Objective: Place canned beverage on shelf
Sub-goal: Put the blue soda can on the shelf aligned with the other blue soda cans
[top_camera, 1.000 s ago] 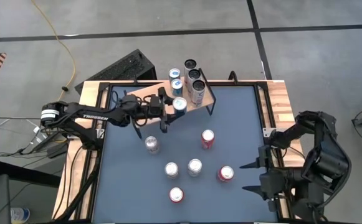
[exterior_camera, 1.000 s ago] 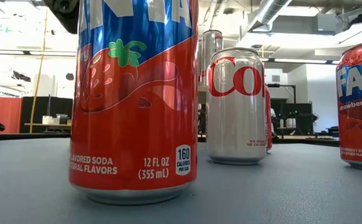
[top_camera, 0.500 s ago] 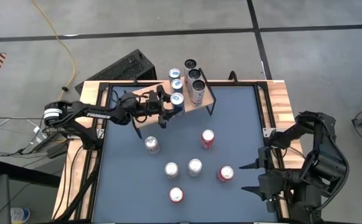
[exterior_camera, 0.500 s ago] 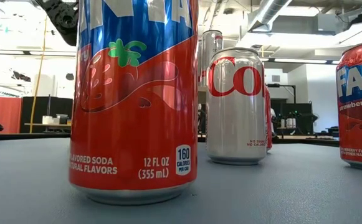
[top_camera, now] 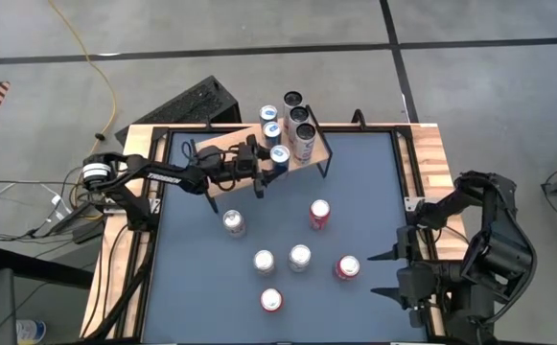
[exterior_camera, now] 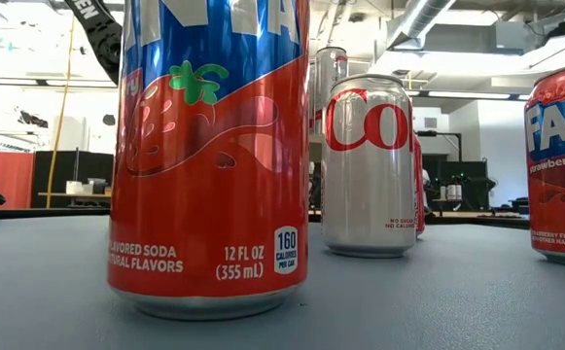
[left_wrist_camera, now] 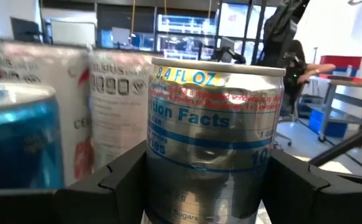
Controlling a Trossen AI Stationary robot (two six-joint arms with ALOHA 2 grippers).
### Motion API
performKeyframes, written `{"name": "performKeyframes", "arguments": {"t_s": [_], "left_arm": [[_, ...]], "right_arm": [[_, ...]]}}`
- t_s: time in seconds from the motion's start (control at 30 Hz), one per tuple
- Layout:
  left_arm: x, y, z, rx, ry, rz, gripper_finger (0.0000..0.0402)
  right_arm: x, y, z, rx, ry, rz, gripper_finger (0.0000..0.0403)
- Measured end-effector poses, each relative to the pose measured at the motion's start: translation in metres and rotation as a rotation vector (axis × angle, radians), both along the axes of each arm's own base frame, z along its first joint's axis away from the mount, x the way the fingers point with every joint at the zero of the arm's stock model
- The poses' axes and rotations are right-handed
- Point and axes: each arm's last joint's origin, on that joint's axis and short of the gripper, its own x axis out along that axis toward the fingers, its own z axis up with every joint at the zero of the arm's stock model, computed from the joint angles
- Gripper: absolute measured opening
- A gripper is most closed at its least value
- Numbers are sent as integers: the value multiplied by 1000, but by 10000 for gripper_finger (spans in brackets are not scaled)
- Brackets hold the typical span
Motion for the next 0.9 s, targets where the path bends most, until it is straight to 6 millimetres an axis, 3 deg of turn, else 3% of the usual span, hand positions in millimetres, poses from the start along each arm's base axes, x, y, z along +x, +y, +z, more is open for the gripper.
{"name": "performKeyframes", "arguments": {"t_s": [0.9], "left_arm": [[-2,12,-8,-4,36,95,238]], "right_arm": [[0,0,0,19,0,-10,282]]}}
